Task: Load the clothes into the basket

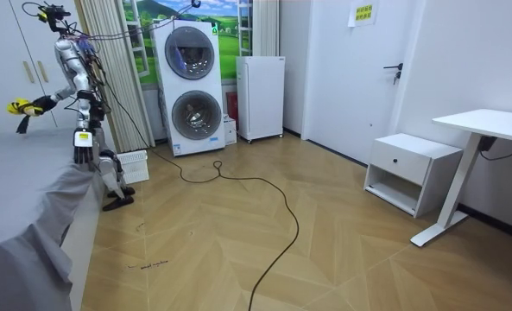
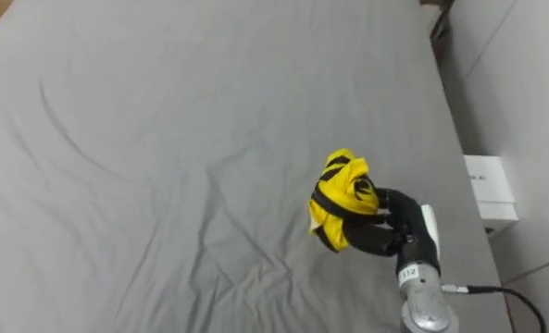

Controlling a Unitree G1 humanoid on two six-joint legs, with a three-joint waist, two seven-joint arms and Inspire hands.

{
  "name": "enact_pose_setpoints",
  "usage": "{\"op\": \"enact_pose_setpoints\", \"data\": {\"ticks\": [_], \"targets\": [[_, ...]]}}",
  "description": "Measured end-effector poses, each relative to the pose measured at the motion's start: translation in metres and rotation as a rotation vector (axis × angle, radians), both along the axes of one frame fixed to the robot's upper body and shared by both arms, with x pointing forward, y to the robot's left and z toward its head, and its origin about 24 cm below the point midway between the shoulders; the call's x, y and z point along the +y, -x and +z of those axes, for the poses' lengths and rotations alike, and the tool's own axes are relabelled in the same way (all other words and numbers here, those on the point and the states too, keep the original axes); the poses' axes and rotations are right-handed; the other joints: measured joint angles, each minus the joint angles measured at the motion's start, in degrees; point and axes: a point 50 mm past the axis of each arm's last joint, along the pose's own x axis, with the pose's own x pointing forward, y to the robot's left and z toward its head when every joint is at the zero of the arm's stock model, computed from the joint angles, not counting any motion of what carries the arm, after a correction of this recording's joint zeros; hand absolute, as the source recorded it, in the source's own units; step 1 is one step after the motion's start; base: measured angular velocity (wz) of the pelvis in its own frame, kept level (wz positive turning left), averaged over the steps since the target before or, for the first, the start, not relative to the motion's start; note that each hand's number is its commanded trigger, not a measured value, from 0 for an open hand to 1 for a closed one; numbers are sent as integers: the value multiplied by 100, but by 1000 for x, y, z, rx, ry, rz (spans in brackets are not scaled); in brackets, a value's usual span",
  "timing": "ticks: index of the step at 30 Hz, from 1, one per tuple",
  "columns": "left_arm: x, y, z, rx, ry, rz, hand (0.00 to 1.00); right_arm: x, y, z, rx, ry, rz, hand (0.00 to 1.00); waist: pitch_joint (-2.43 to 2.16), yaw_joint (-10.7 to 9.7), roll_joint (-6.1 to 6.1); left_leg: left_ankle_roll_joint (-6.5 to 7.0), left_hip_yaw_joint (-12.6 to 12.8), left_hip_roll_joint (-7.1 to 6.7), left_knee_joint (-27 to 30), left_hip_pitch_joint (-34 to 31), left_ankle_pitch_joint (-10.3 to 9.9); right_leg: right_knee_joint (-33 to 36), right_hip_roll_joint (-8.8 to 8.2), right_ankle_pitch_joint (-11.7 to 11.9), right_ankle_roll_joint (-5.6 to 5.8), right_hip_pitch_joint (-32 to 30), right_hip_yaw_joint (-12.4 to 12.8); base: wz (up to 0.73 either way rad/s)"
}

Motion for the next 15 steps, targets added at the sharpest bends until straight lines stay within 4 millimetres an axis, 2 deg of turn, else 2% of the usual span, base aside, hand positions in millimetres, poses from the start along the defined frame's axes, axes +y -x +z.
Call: {"op": "enact_pose_setpoints", "data": {"ticks": [4, 7, 9, 13, 15], "targets": [[2, 7, -1, 19, 24, 53, 0, -13, -3, 14, -52, -4, -36, 100, -5, -139, 30, 41, 133, 39, -31, 101, -53, 26, 41, 26, 26, 17, 135, -20], [3, 14, -1, 37, 30, 71, 0, -23, 2, 21, -78, 15, -68, 100, -6, -175, 33, 42, 270, 68, -30, 167, -85, 21, 71, 63, 17, 35, 277, -26], [4, 21, -1, 55, 30, 83, 0, -30, 10, 25, -81, 43, -92, 100, -6, -346, 38, 43, 303, 72, -35, 184, -92, 20, 81, 87, 7, 33, 328, -16], [5, 29, -2, 103, 30, 87, 0, -43, 26, 20, -38, 82, -152, 100, -4, -510, 89, 43, 477, 99, -63, 234, -92, 36, 120, 128, 3, -8, 511, -21], [4, 31, -2, 123, 31, 83, 0, -47, 34, 16, -11, 86, -174, 100, -1, -582, 106, 43, 594, 114, -68, 237, -91, 147, 151, 126, -2, -92, 723, -27]]}}
